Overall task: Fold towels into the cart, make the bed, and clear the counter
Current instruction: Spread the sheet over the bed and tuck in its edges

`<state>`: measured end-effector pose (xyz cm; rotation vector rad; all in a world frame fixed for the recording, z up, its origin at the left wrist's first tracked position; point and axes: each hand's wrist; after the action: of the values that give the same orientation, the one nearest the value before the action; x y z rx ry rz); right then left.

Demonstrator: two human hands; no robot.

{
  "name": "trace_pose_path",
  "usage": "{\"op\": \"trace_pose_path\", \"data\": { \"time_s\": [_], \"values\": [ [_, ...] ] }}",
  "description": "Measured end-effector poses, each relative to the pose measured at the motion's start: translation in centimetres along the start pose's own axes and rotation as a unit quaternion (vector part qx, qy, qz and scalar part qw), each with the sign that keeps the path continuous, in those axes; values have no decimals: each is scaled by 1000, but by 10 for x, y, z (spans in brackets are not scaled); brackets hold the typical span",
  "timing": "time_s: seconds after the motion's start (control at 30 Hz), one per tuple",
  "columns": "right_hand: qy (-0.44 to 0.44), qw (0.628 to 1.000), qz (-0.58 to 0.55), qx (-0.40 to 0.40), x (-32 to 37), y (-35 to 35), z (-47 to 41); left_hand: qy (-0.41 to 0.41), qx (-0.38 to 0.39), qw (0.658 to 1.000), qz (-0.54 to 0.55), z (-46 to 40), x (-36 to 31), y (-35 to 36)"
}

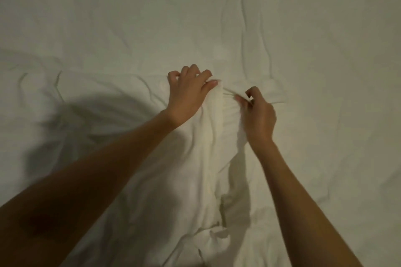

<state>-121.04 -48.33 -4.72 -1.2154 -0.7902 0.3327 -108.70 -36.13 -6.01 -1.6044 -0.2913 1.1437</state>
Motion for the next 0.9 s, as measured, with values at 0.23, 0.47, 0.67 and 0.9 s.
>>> {"op": "trace_pose_path", "data": {
  "time_s": [0.23,0.47,0.67,0.9],
  "values": [
    [44,994,32,91,-31,11,-35,-24,51,995,79,-24,5,17],
    [19,999,-31,22,-19,9,-6,14,77,994,77,-41,-27,30],
    [171,963,-207,35,-3,21,2,-4,114,986,122,-64,-64,26],
    [193,977,-86,35,-84,-15,-27,28,148,987,57,-43,-61,47]
  ]
}}
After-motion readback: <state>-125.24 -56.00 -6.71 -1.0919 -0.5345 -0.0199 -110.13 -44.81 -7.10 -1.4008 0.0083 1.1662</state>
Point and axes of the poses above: each hand's wrist, its own z-axis away from the middle knuckle, its own y-axis out of the palm, x = y × z, and after that the axes turned 14 degrees about z, right-handed
